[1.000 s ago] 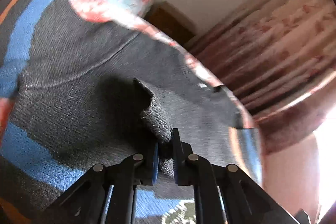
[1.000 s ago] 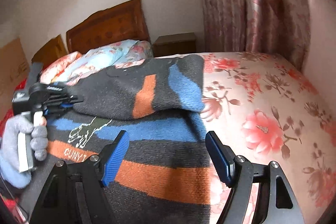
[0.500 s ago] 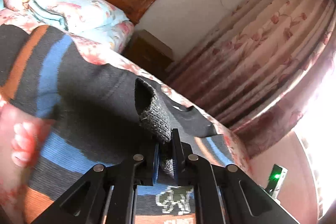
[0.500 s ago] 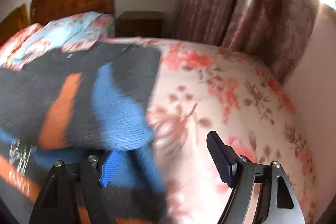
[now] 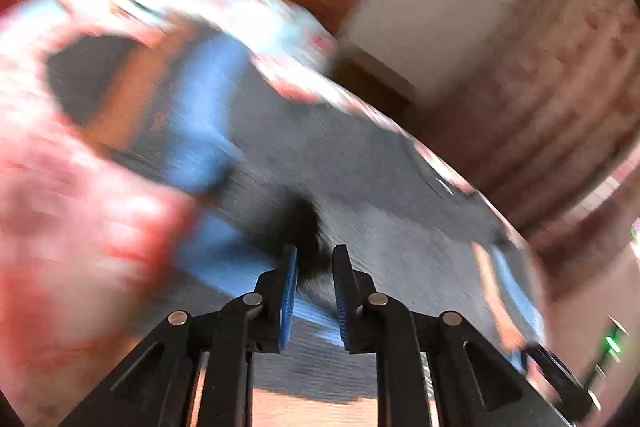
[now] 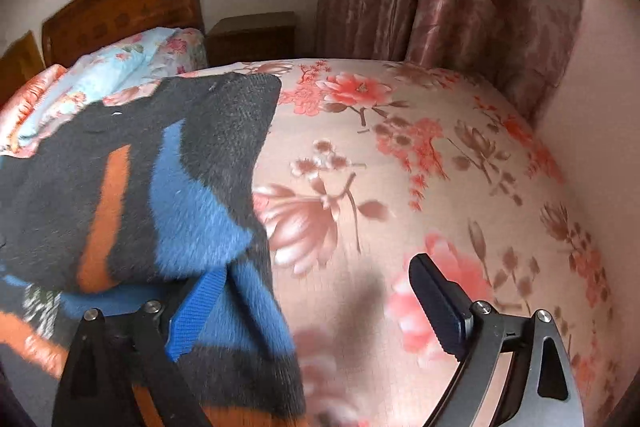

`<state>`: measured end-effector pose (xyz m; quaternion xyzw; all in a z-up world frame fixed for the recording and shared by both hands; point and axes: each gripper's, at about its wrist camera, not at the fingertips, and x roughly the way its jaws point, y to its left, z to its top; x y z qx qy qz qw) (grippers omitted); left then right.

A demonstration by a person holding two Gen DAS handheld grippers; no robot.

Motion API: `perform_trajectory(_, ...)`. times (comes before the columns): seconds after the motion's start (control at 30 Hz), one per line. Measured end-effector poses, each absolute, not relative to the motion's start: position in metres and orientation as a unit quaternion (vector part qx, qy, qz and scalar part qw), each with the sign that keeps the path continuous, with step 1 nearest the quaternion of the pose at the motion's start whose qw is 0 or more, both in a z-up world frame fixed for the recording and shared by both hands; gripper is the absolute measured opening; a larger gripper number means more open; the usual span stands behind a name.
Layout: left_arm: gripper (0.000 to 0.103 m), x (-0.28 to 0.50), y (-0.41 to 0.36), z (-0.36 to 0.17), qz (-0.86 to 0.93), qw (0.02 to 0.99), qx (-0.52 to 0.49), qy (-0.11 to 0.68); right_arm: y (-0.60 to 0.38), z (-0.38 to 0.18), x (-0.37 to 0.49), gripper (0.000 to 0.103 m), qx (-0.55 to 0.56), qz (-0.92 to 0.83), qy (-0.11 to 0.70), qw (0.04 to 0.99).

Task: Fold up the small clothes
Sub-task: 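Grasp the other sleeve cuff with the left gripper, then fold the held sleeve across the sweater back with the left gripper and release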

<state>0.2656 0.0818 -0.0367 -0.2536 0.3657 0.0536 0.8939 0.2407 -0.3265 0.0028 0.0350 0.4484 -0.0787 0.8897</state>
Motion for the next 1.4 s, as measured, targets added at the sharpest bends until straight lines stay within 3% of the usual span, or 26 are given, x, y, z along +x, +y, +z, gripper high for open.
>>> perform_trajectory(0.07,0.03,0.252,0.086,-0.019,0.075,0.913,-0.25,0.313,-0.332,0.015,0.223,0.103,0.047,-0.08,0.421,0.902)
perform_trajectory(0.1,0.032,0.254,0.08,-0.01,0.061,0.921,-0.242,0.3,-0.335,0.022,0.216,0.103,0.052,-0.083,0.402,0.91)
perform_trajectory(0.3,0.034,0.306,0.011,-0.019,-0.078,0.917,-0.13,0.368,-0.311,0.053,0.259,0.103,0.039,0.007,0.35,0.936)
perform_trajectory(0.4,0.031,0.316,-0.001,-0.055,-0.079,0.902,-0.103,0.411,-0.284,0.044,0.303,0.103,-0.007,0.051,0.376,0.925)
perform_trajectory(0.47,0.039,0.311,0.006,-0.05,-0.091,0.907,-0.123,0.393,-0.27,0.031,0.329,0.103,-0.026,0.093,0.406,0.909)
perform_trajectory(0.57,0.039,0.311,0.017,-0.056,-0.099,0.899,-0.156,0.396,-0.273,0.001,0.36,0.103,-0.063,0.089,0.463,0.88)
perform_trajectory(0.7,0.039,0.318,0.01,-0.057,-0.097,0.9,-0.156,0.395,-0.306,0.002,0.37,0.103,0.022,0.093,0.463,0.881)
perform_trajectory(0.8,0.041,0.321,0.01,-0.055,-0.1,0.899,-0.162,0.394,-0.306,0.009,0.371,0.103,0.023,0.082,0.444,0.892)
perform_trajectory(0.9,0.041,0.324,0.012,-0.055,-0.102,0.898,-0.168,0.393,-0.307,-0.016,0.384,0.103,0.008,0.074,0.483,0.873)
perform_trajectory(1.0,0.042,0.324,0.015,-0.054,-0.104,0.897,-0.174,0.392,-0.319,-0.011,0.382,0.103,0.04,0.042,0.487,0.871)
perform_trajectory(1.2,0.043,0.321,0.02,-0.053,-0.107,0.896,-0.183,0.391,-0.272,0.031,0.317,0.103,-0.005,0.063,0.406,0.912)
perform_trajectory(1.4,0.043,0.32,0.022,-0.052,-0.109,0.895,-0.188,0.39,-0.225,-0.007,0.282,0.103,-0.102,0.095,0.427,0.893)
